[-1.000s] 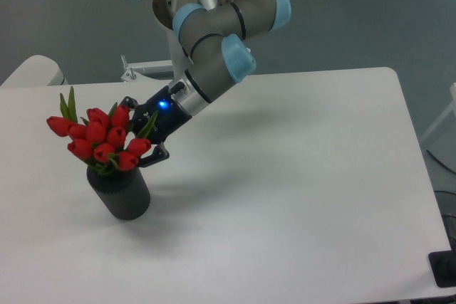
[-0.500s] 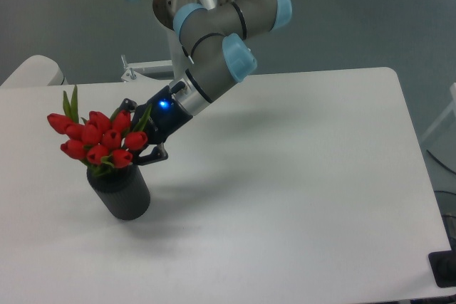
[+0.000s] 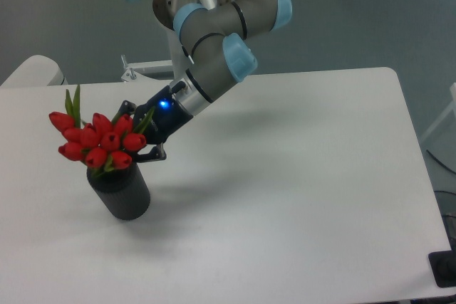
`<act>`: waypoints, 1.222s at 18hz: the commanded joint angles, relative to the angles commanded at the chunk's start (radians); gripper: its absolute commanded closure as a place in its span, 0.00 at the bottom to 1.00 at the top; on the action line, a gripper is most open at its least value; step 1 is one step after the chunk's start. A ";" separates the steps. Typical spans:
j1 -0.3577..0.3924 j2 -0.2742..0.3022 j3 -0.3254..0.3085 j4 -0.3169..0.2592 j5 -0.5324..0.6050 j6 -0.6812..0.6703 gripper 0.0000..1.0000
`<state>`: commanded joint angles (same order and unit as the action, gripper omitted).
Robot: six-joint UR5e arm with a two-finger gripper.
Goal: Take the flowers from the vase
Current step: 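Close the gripper on the tulip stems, then lift the gripped tulips straight up out of the black vase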
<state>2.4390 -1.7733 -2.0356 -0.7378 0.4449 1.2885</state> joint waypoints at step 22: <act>0.038 0.106 0.077 0.000 -0.021 -0.267 0.77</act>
<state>2.4773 -1.6675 -1.9589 -0.7378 0.4234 1.0217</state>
